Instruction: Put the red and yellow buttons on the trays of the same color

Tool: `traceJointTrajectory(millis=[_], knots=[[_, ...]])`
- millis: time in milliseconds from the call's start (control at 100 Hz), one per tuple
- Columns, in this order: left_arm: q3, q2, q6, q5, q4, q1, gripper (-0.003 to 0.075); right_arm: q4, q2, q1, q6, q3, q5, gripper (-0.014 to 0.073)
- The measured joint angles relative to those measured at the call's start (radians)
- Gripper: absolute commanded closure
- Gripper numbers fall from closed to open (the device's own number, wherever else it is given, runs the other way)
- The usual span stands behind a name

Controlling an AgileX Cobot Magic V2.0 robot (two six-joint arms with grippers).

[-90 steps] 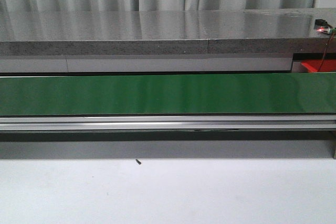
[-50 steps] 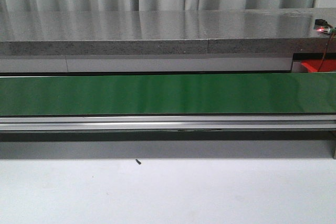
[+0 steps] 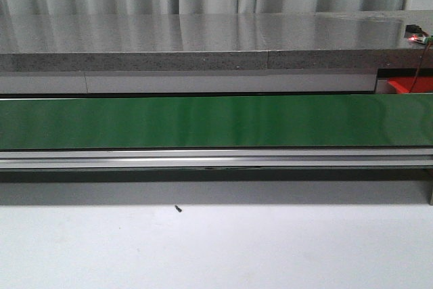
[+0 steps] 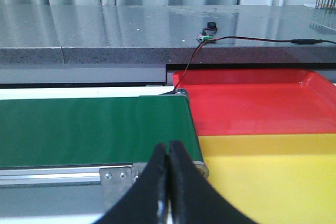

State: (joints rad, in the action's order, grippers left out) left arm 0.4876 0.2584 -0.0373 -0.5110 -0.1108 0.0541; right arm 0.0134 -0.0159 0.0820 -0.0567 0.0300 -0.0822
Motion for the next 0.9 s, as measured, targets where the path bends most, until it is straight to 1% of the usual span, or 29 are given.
traceJointTrajectory(millis=[160,230,280,410,560,740,790,840,900], knots=[[0.219,0.216,0.0,-0.253,0.006,0.0,0.074,0.0,0.0,0.0,0.0,0.0,0.0,0.0661],[0.294,0.3,0.0,-0.33,0.006,0.0,0.074,0.0,0.0,0.0,0.0,0.0,0.0,0.0661],[0.334,0.351,0.0,-0.36,0.006,0.0,0.074,0.0,0.0,0.0,0.0,0.0,0.0,0.0661],[0.391,0.46,0.0,-0.367,0.006,0.0,0.074,0.0,0.0,0.0,0.0,0.0,0.0,0.0661],[0.398,0.545,0.0,-0.351,-0.016,0.0,0.074,0.0,0.0,0.0,0.0,0.0,0.0,0.0661],[0.398,0.601,0.0,-0.35,-0.02,0.0,0.0736,0.0,0.0,0.0,0.0,0.0,0.0,0.0661],[0.398,0.609,0.0,-0.35,-0.02,0.0,0.0711,0.0,0.0,0.0,0.0,0.0,0.0,0.0661],[0.398,0.616,0.0,-0.35,-0.02,0.0,0.0651,0.0,0.0,0.0,0.0,0.0,0.0,0.0661],[0.398,0.618,0.0,-0.359,-0.02,0.0,0.0519,0.0,0.0,0.0,0.0,0.0,0.0,0.0661]])
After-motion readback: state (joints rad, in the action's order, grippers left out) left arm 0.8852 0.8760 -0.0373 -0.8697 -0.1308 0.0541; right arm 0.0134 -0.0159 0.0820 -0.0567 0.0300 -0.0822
